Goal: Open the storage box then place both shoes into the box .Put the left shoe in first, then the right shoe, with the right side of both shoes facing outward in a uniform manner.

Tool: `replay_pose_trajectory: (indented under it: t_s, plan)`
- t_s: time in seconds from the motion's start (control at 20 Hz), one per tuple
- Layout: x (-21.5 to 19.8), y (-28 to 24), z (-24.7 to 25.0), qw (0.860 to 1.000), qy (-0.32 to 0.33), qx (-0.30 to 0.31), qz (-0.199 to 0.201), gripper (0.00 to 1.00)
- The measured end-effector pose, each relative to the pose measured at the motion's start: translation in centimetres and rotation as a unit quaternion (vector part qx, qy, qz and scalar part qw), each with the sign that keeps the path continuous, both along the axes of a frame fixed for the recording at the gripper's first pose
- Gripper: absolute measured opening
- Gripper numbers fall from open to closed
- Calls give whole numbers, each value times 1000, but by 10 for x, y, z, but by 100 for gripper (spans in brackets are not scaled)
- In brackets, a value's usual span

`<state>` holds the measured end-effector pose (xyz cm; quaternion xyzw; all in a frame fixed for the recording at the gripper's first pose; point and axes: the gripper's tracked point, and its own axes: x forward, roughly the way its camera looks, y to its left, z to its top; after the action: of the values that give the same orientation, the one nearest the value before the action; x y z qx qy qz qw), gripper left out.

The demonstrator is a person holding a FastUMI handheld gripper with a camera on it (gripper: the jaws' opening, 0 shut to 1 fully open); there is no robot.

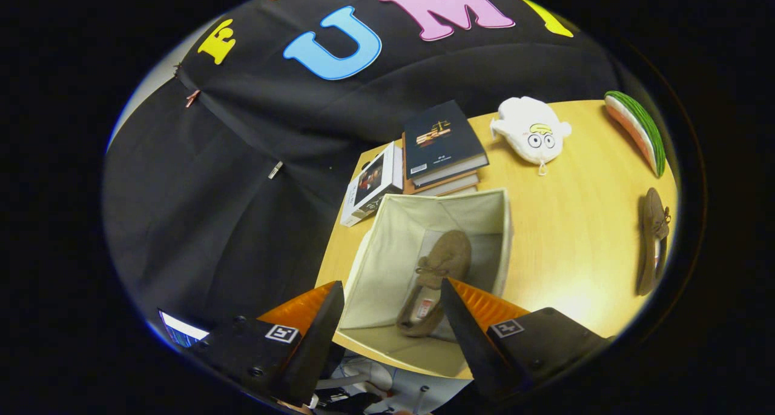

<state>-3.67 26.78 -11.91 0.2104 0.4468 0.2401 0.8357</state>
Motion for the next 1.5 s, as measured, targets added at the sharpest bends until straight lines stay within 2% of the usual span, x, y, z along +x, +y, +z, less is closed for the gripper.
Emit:
replay_pose_trajectory:
  t_s: [0.35, 0.75, 1.0, 1.15, 1.5]
  plan:
    - [10, -152, -29, 995, -24, -87, -35, 99]
    - [5, -302, -50, 983, -35, -171, -64, 98]
    - [7, -373, -82, 978, -16, -185, -92, 99]
    - [13, -412, -108, 973, -9, -208, -95, 99]
    - [27, -449, -171, 965, 25, -245, -91, 99]
